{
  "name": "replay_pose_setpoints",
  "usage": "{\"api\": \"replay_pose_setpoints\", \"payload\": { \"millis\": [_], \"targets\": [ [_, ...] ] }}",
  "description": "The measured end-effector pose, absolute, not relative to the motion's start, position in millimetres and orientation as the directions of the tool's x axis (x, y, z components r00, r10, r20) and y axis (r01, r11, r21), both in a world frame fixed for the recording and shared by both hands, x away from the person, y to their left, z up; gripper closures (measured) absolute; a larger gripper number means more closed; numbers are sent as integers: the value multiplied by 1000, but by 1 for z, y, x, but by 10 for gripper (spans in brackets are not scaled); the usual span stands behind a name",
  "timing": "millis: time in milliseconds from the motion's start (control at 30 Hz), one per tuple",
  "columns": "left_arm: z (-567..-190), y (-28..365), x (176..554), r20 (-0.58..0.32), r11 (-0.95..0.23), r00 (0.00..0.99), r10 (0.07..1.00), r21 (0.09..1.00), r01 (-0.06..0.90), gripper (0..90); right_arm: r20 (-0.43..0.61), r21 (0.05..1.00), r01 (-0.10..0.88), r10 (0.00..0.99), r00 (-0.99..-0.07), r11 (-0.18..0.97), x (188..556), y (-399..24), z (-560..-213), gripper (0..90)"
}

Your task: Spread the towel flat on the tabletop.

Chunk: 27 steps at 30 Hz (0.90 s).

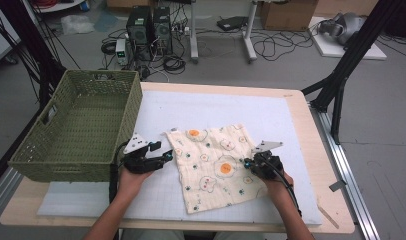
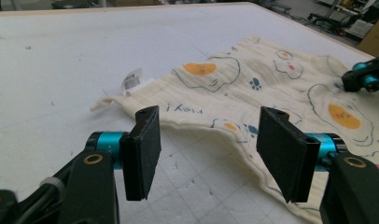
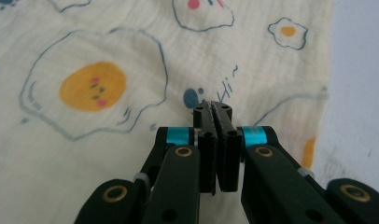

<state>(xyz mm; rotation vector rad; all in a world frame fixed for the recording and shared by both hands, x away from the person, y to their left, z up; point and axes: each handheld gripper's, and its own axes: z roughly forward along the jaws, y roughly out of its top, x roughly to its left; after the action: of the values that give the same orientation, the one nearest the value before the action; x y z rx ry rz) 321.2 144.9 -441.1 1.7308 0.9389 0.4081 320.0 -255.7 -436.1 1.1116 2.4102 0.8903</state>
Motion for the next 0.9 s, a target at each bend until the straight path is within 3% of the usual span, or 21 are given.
{"api": "replay_pose_setpoints", "payload": {
  "millis": [200, 567, 833, 900],
  "targets": [
    [-443, 143, 323, -183, -111, 626, 758, 910, 400, 398, -2, 670, 552, 744, -668, 497, 293, -262, -436, 892],
    [-450, 131, 336, -211, -109, 553, 806, 865, 489, 377, -42, 747, 499, 780, -624, 439, 292, -279, -427, 663],
    [-451, 112, 361, -176, -152, 508, 843, 829, 538, 394, -46, 773, 482, 795, -605, 412, 293, -284, -424, 633],
    [-451, 103, 365, -116, -214, 509, 853, 811, 544, 434, -39, 772, 488, 797, -602, 407, 293, -286, -424, 632]
  ]
}}
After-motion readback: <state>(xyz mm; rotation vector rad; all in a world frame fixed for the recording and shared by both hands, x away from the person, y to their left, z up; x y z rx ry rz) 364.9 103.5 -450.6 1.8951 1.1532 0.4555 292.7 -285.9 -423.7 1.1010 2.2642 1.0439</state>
